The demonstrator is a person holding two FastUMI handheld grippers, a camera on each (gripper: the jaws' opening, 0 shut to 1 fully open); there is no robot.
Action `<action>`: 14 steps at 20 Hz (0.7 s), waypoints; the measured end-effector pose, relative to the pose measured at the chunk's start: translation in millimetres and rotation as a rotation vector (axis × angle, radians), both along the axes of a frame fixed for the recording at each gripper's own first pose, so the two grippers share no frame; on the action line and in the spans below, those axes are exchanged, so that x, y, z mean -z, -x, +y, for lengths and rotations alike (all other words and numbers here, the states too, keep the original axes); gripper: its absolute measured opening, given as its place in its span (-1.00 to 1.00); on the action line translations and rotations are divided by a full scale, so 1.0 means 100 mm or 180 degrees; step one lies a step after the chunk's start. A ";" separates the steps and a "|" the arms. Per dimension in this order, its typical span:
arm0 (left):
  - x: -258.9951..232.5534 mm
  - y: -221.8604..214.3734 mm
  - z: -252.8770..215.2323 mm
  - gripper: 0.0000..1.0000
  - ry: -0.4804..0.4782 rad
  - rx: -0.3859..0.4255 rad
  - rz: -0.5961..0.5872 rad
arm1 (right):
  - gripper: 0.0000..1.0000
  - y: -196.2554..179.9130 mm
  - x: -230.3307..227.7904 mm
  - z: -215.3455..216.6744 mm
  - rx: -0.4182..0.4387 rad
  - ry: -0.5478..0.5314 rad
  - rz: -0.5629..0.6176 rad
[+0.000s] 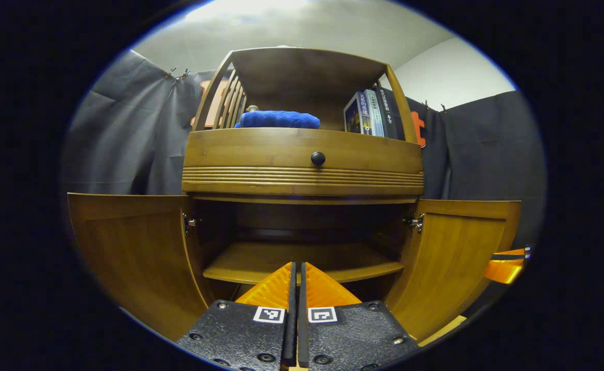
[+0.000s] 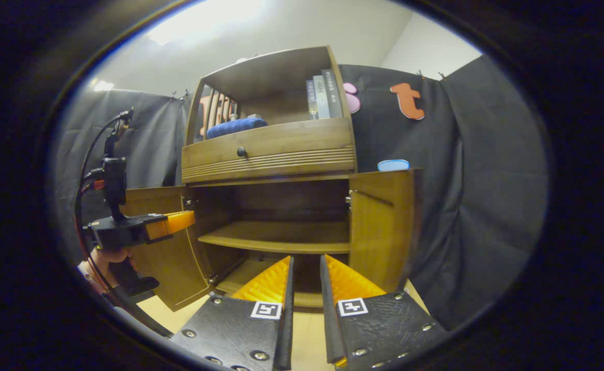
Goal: Open the right door of the double-door shoe cabinet with the right hand, and open the left door with the left hand.
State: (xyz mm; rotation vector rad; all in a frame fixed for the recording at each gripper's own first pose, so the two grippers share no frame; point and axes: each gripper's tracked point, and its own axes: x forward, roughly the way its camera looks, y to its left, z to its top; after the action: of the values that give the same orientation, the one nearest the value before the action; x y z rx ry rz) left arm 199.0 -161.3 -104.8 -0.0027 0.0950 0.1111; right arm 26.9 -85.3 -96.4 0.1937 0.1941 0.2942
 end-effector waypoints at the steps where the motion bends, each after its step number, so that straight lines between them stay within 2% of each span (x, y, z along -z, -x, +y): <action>1: -0.04 0.01 -0.03 -0.95 -0.0008 0.0014 -0.0012 | -0.49 -0.04 -0.07 0.06 -0.0010 -0.0001 -0.0034; 2: -0.10 0.04 -0.03 -0.78 -0.0043 0.0033 -0.0044 | -0.49 -0.10 -0.13 0.11 -0.0015 -0.0008 -0.0071; 3: -0.16 0.05 -0.04 -0.95 -0.0093 0.0046 -0.0083 | -0.48 -0.15 -0.20 0.16 -0.0020 -0.0009 -0.0106; 5: -0.26 0.00 -0.11 -1.00 -0.0136 0.0078 -0.0134 | -0.48 -0.23 -0.29 0.25 -0.0003 -0.0006 -0.0147; 6: -0.28 0.00 -0.16 -0.95 -0.0107 0.0118 -0.0146 | -0.49 -0.26 -0.32 0.27 0.0009 -0.0003 -0.0167; 8: -0.34 0.01 -0.28 -1.00 -0.0039 0.0208 -0.0190 | -0.49 -0.30 -0.40 0.30 0.0062 0.0042 -0.0223; 9: -0.38 0.00 -0.30 -0.95 -0.0043 0.0224 -0.0209 | -0.70 -0.31 -0.46 0.28 0.0117 0.0083 -0.0271; 10: -0.39 -0.01 -0.35 -0.95 -0.0044 0.0272 -0.0231 | -0.29 -0.32 -0.52 0.29 0.0138 0.0112 -0.0328; 11: -0.40 -0.01 -0.41 -0.89 -0.0030 0.0333 -0.0247 | -0.43 -0.34 -0.58 0.29 0.0163 0.0129 -0.0378; 12: -0.41 -0.02 -0.48 -0.70 -0.0007 0.0404 -0.0260 | -0.34 -0.33 -0.61 0.29 0.0179 0.0133 -0.0424; 13: -0.42 -0.04 -0.54 -0.68 0.0022 0.0444 -0.0276 | -0.23 -0.33 -0.64 0.30 0.0193 0.0140 -0.0452; 14: -0.40 -0.04 -0.57 -0.36 0.0042 0.0475 -0.0277 | -0.12 -0.33 -0.66 0.27 0.0210 0.0155 -0.0470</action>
State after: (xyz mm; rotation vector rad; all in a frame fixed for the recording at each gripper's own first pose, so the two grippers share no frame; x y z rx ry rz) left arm 203.3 -218.4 -64.7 -0.0136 0.0087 -0.0389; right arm 59.9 -58.1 -30.8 0.1292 0.0485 0.2368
